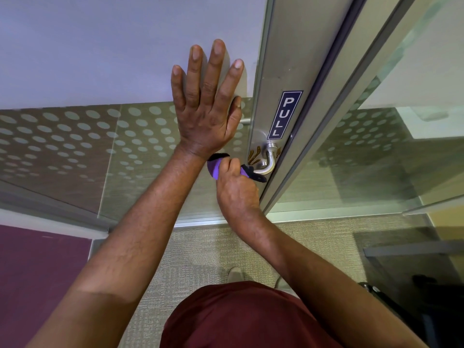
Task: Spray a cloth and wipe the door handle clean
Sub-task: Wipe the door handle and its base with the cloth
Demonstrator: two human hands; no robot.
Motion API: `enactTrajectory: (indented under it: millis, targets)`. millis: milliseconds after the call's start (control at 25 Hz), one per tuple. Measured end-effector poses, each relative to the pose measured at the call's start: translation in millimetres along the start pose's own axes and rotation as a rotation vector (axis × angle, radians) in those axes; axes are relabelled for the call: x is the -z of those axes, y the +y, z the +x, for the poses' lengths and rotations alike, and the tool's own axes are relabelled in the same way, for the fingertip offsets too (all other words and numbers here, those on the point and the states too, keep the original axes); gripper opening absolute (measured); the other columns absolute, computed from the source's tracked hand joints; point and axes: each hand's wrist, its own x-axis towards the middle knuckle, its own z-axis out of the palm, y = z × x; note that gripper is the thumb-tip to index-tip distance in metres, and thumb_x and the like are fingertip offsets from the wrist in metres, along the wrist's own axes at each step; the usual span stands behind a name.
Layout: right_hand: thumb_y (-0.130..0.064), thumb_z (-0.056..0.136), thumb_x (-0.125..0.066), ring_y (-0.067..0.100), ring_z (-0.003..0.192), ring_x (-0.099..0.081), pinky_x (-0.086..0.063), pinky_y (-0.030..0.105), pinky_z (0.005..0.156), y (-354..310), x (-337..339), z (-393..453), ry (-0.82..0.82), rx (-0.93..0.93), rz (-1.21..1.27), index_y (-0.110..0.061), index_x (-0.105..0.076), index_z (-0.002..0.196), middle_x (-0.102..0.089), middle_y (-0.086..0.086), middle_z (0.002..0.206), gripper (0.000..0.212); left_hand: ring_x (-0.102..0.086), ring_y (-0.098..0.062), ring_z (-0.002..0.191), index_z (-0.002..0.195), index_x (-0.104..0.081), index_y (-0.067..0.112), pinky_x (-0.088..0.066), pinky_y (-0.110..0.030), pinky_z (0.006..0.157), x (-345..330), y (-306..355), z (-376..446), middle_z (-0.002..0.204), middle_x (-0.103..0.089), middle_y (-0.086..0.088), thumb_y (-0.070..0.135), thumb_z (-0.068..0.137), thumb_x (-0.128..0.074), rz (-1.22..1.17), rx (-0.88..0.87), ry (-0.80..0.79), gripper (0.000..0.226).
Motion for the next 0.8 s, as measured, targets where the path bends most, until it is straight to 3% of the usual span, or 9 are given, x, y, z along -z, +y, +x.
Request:
enactTrajectory:
  millis: [80, 200, 360, 480, 600, 720, 800]
  targets:
    - [-0.038, 0.097, -0.064, 0.014, 0.068, -0.064, -0.045, 0.024, 0.040, 3.2, 9.0, 9.8, -0.064, -0.015, 0.145, -0.009, -0.063, 0.111, -0.060, 0.005, 0.093, 0.032, 0.010, -0.019, 0.157, 0.149, -0.039, 0.020, -0.004, -0.049, 0.126, -0.1, -0.5, 0.1, 0.153, -0.034, -0.015, 0.030, 0.099, -0.052, 0.007, 0.000, 0.009, 0.052]
    - [-0.047, 0.108, -0.041, 0.025, 0.075, -0.073, -0.042, 0.029, 0.051, 9.7, 5.5, 20.4, -0.135, -0.056, 0.359, -0.008, -0.057, 0.114, -0.067, 0.007, 0.095, 0.042, 0.010, -0.019, 0.157, 0.148, -0.039, 0.020, -0.003, -0.048, 0.126, -0.6, -0.6, 1.2, 0.152, -0.035, -0.015, 0.030, 0.099, -0.052, 0.007, -0.001, 0.017, 0.052]
    - [-0.048, 0.087, -0.075, 0.011, 0.043, -0.051, -0.027, 0.021, 0.037, 11.4, -11.1, 0.1, 0.075, -0.002, 0.140, -0.016, -0.063, 0.100, -0.057, -0.001, 0.079, 0.036, 0.011, -0.018, 0.157, 0.149, -0.037, 0.021, -0.004, -0.048, 0.126, 0.4, -1.1, 0.7, 0.153, -0.034, -0.015, 0.030, 0.099, -0.052, 0.004, 0.001, 0.007, 0.053]
    - [-0.039, 0.095, -0.062, 0.009, 0.058, -0.050, -0.031, 0.023, 0.038, 28.3, -33.6, -22.2, 0.174, 0.056, 0.053, -0.017, -0.058, 0.120, -0.057, -0.002, 0.105, 0.034, 0.009, -0.019, 0.157, 0.149, -0.039, 0.021, -0.004, -0.048, 0.126, 0.2, -1.4, -0.2, 0.153, -0.037, -0.015, 0.030, 0.099, -0.051, 0.005, -0.002, 0.013, 0.052]
    - [-0.027, 0.090, -0.065, 0.021, 0.059, -0.067, -0.049, 0.026, 0.043, 59.4, -49.6, -29.2, 0.236, 0.082, 0.331, -0.019, -0.051, 0.143, -0.056, -0.003, 0.145, 0.055, 0.011, -0.019, 0.157, 0.149, -0.038, 0.021, -0.002, -0.047, 0.126, 0.6, -2.1, 0.4, 0.153, -0.034, -0.014, 0.030, 0.099, -0.052, 0.013, 0.000, 0.006, 0.053]
    - [-0.033, 0.085, -0.047, 0.025, 0.067, -0.072, -0.056, 0.029, 0.048, 82.4, -57.4, -28.8, 0.192, 0.077, 0.430, -0.019, -0.053, 0.141, -0.057, -0.003, 0.146, 0.058, 0.011, -0.019, 0.157, 0.149, -0.039, 0.020, -0.001, -0.047, 0.126, -0.2, -1.3, -0.1, 0.152, -0.035, -0.015, 0.030, 0.099, -0.052, 0.016, -0.002, 0.012, 0.053]
    - [-0.036, 0.084, -0.045, 0.027, 0.076, -0.073, -0.053, 0.030, 0.051, 96.9, -64.9, -28.2, 0.179, 0.054, 0.505, -0.020, -0.052, 0.142, -0.053, -0.004, 0.149, 0.061, 0.010, -0.020, 0.157, 0.148, -0.040, 0.019, -0.002, -0.047, 0.126, -0.2, -1.3, 0.1, 0.152, -0.037, -0.016, 0.030, 0.099, -0.053, 0.013, -0.004, 0.016, 0.053]
